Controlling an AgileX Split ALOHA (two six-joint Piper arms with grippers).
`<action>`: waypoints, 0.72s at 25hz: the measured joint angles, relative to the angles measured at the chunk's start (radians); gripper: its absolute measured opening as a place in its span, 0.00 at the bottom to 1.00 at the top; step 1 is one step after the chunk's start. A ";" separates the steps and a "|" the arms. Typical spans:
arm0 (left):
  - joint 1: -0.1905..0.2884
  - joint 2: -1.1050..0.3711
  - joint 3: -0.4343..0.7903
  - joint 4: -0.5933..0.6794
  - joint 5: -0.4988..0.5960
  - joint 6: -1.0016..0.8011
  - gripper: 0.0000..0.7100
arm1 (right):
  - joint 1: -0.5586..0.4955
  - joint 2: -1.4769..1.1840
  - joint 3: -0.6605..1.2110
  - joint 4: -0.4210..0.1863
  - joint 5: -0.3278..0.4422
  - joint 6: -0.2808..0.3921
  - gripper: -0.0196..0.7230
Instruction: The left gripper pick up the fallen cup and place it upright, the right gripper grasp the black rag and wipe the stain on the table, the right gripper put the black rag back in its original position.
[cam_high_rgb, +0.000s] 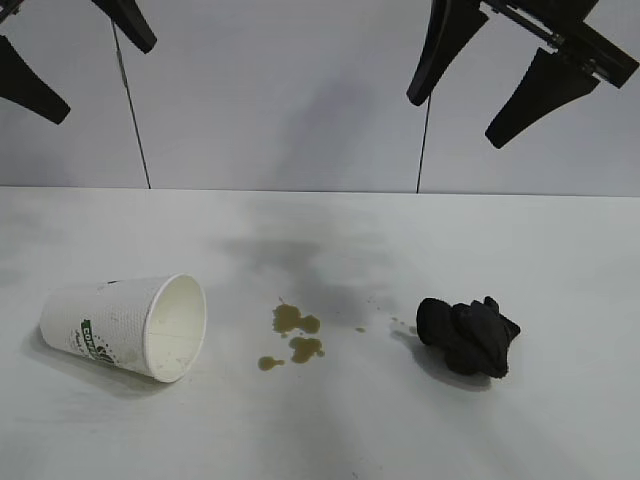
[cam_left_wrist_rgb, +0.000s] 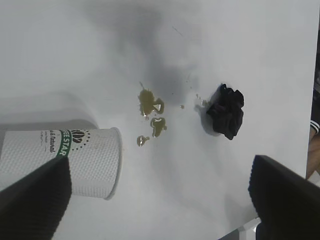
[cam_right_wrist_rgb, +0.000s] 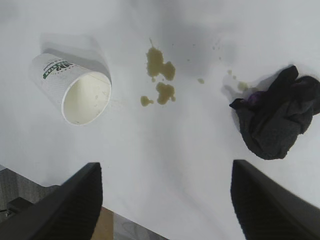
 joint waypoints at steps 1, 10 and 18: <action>0.000 0.000 0.000 0.000 -0.002 0.000 0.98 | 0.000 0.000 0.000 0.000 0.000 0.000 0.69; 0.000 0.000 0.000 0.000 -0.010 0.000 0.98 | 0.000 0.000 0.000 0.000 0.000 0.000 0.69; 0.000 0.000 0.000 0.000 -0.011 0.000 0.98 | 0.000 0.000 0.000 0.000 0.001 0.000 0.69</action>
